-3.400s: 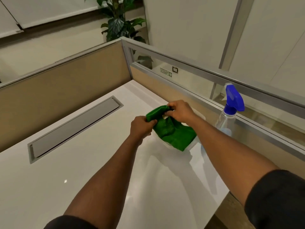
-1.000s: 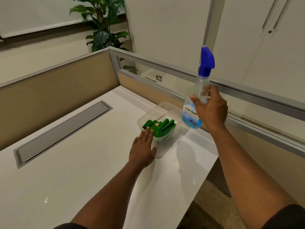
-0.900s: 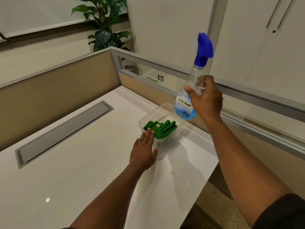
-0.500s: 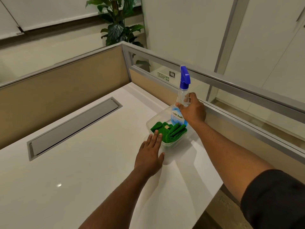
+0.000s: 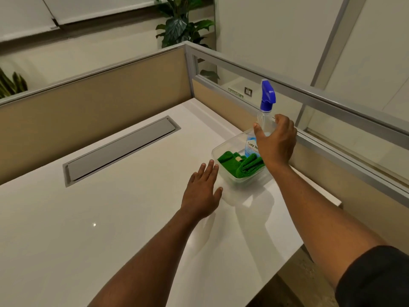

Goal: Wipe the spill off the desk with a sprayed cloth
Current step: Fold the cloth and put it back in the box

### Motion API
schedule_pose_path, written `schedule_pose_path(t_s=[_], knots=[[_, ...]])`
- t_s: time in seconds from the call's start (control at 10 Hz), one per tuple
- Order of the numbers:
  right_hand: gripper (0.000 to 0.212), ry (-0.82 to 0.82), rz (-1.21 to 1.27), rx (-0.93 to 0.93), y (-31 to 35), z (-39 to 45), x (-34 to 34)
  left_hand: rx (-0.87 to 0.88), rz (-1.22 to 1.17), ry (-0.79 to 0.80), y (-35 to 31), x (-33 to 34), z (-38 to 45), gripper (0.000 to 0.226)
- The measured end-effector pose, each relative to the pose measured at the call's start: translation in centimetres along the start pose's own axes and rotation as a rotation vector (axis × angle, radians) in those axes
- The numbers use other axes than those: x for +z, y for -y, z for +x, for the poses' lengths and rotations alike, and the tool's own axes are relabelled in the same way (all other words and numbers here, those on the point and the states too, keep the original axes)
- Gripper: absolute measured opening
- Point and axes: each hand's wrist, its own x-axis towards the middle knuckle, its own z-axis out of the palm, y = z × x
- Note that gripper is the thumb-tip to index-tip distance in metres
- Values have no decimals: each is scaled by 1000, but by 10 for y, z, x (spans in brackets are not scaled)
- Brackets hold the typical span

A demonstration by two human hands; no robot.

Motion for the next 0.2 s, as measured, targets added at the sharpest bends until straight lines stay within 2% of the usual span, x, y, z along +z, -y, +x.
schedule_pose_path(t_s=[0.1,0.2], knots=[[42,4,143,-181,42,-57,1,-81,-22,-73,24,-26,-33,66],[33,139,204,-287,65,-104,6,-165,-41,-152,38,-42,-64,61]])
